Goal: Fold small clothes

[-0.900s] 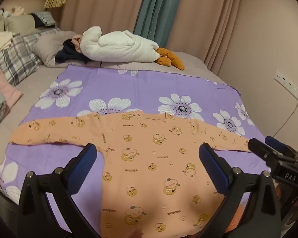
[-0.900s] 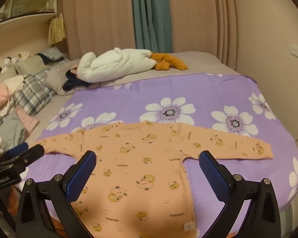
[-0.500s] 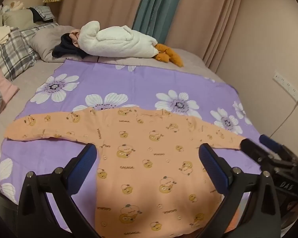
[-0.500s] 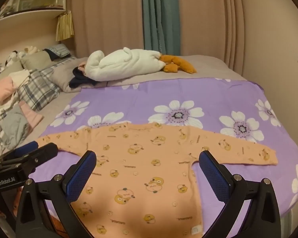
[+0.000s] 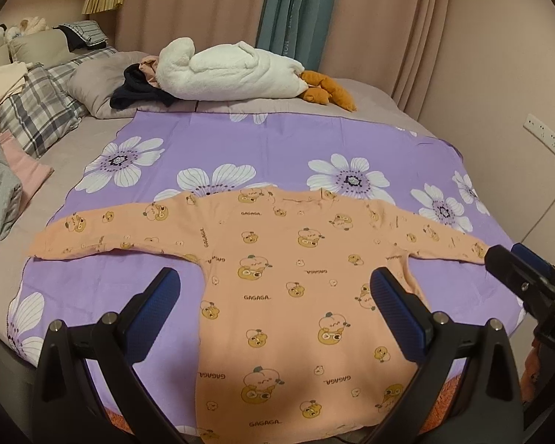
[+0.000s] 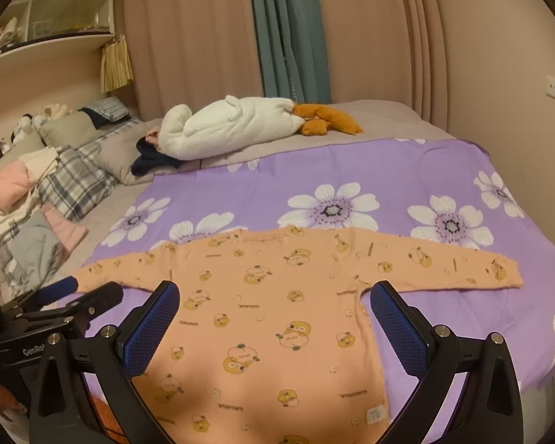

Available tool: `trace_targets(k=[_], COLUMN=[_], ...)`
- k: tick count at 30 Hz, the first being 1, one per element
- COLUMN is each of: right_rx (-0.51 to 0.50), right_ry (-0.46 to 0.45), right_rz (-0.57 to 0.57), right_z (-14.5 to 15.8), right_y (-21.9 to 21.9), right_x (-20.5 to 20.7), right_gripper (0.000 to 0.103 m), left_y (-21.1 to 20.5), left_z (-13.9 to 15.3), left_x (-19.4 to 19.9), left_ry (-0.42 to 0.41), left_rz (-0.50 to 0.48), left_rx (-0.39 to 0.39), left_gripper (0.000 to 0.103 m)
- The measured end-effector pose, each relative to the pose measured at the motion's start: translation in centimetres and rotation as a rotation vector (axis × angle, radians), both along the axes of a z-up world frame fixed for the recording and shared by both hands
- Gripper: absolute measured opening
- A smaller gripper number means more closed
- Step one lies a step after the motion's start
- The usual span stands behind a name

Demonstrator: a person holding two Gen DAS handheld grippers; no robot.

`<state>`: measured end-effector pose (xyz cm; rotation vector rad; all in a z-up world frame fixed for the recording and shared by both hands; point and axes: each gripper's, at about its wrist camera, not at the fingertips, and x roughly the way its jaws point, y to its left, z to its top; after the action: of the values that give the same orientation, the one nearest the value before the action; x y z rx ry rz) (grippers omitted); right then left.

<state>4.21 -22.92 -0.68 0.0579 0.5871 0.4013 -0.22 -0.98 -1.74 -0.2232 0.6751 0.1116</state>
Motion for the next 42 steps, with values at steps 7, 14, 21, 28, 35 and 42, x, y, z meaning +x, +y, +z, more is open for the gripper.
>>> trace_targets(k=[7,14,21,28,35,42], right_rx=[0.009,0.043,0.034,0.015,-0.006,-0.002], right_ry=[-0.002,0.002,0.027,0.03,0.026,0.047], right_rz=[0.009,0.016,0.02,0.037,0.046,0.059], right_z=[-0.2,-0.3,-0.3,-0.1,0.2,0.1], right_y=[-0.1,0.0,0.5,1.5,2.3,2.8], right_x=[0.2,0.7,1.8,2.4,2.7,3.3], right_gripper=[0.102,0.102,0.102,0.102,0.102,0.102], left_y=[-0.1,0.7,2.3,3.3,4.1,4.5], left_z=[0.1,-0.2,-0.1,0.2,-0.1,-0.2], left_x=[-0.1,0.3,0.5,0.8,0.9,0.9], left_ry=[0.003,0.015,0.023,0.012,0.026,0.027], left_rz=[0.005,0.018,0.049,0.055,0.052,0.051], left_rx=[-0.003,-0.009,-0.038,-0.07,-0.09,-0.106], left_gripper=[0.103,0.103,0.103,0.103,0.103,0.103])
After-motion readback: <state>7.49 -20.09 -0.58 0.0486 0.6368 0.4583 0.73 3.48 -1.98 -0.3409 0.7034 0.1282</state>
